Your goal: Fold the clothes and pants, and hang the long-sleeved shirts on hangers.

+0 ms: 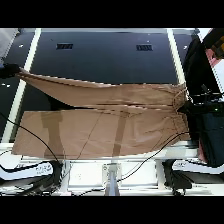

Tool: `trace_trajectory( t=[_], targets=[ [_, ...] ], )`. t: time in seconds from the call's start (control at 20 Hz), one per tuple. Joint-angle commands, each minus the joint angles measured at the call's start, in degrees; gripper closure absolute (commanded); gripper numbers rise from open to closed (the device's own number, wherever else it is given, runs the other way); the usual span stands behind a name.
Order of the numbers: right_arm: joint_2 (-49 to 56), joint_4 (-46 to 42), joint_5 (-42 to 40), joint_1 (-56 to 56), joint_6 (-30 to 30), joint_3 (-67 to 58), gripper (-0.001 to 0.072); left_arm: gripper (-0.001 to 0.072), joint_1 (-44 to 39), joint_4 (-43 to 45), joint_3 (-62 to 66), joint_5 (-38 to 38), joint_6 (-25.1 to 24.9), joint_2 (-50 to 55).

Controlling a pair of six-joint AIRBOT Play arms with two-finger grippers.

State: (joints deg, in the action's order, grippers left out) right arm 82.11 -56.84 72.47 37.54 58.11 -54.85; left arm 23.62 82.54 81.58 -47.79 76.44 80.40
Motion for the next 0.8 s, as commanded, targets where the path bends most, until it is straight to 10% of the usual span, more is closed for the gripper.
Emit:
trace_trajectory(
  t=[0.0,0.55,0.75],
  targets=[
    [-0.1,-2.1,0.5,0.0,0.4,0.2,0.0668,0.0695,0.1,4.3,-0.2,-3.7,3.2,-3.3],
    [-0.1,-2.1,0.1,0.0,0.3,0.2,0.0668,0.0694,-0.2,1.9,-0.4,-10.4,4.6,-5.6],
    [-0.1,-2.6,-0.4,0.0,0.3,0.2,0.0668,0.0693,-1.1,-8.3,-0.4,3.3,4.6,8.2]
  ],
)
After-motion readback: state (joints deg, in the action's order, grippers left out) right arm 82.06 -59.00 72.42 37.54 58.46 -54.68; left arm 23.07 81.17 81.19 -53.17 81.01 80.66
